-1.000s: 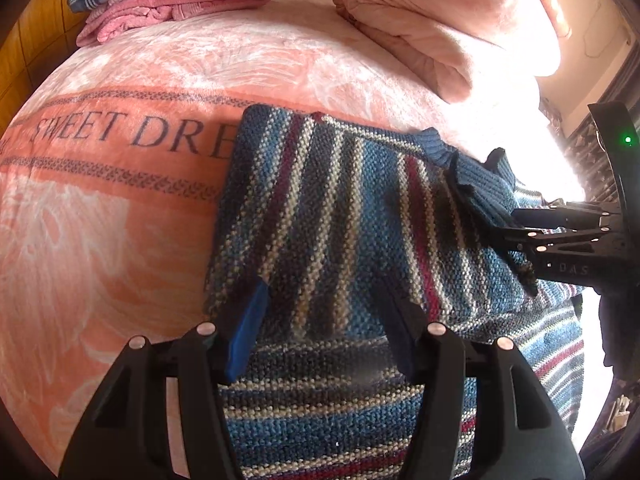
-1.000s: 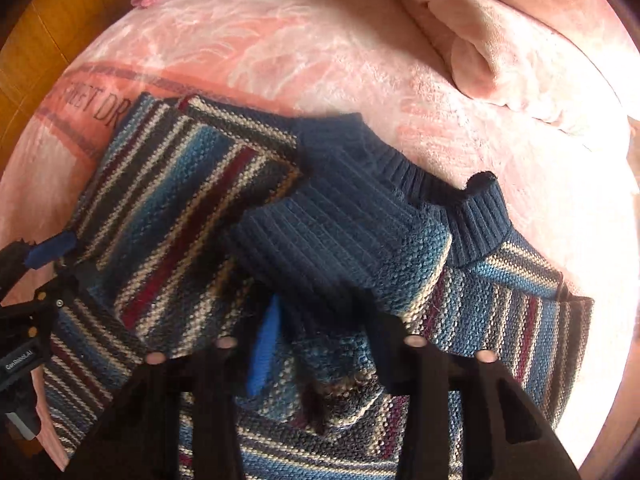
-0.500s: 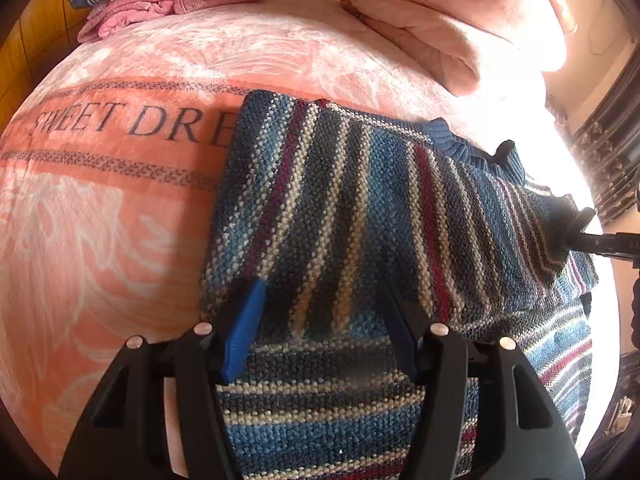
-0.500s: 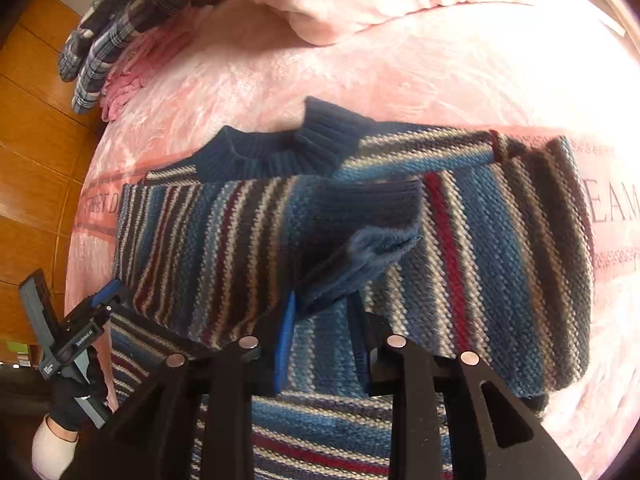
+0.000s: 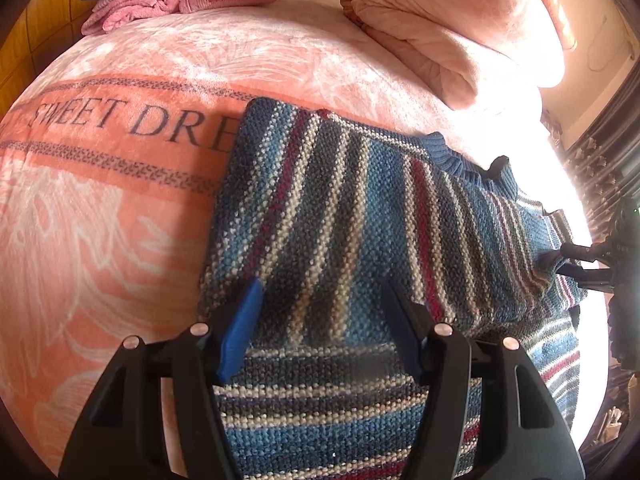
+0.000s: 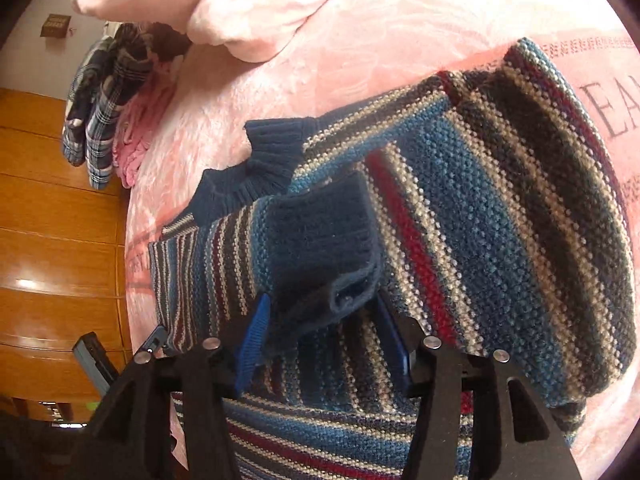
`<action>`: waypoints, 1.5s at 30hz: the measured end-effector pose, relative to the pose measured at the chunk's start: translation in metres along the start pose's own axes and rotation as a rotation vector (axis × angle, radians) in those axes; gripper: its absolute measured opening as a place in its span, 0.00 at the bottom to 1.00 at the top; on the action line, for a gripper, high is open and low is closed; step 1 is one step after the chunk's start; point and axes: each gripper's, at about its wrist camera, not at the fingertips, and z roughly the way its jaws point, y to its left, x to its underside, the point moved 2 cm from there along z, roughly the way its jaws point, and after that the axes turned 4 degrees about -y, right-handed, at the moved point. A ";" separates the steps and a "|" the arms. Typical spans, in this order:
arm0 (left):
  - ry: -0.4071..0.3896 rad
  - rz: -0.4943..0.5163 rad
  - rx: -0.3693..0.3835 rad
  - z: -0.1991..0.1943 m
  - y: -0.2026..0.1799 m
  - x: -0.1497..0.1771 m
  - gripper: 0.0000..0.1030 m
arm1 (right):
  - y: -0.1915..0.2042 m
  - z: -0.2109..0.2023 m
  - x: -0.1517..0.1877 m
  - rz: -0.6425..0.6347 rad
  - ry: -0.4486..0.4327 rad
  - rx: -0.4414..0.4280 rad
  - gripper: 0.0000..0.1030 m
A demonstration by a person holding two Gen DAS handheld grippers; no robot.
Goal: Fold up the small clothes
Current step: 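Release the sleeve and move both grippers to the ribbed hem, then grasp the ribbed hem with the left gripper while the right gripper grasps it too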
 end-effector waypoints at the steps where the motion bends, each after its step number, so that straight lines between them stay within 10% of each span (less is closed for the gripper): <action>1: 0.000 0.015 -0.006 0.001 -0.002 0.001 0.60 | 0.003 0.004 -0.001 -0.002 0.007 0.030 0.31; 5: 0.002 0.031 0.000 -0.001 -0.003 0.001 0.63 | 0.012 -0.003 0.002 -0.042 -0.019 0.032 0.09; 19: 0.035 0.026 -0.002 -0.027 -0.004 0.012 0.63 | -0.015 -0.027 0.031 -0.079 -0.058 0.123 0.24; 31: 0.326 -0.007 -0.067 -0.134 0.011 0.147 0.64 | -0.037 -0.155 0.197 -0.232 0.011 0.132 0.52; 38: 0.446 -0.067 -0.099 -0.145 0.013 0.218 0.64 | -0.083 -0.158 0.288 -0.083 0.066 0.141 0.53; 45: 0.450 -0.195 -0.007 -0.153 0.010 0.241 0.64 | -0.095 -0.145 0.312 -0.061 0.091 0.239 0.53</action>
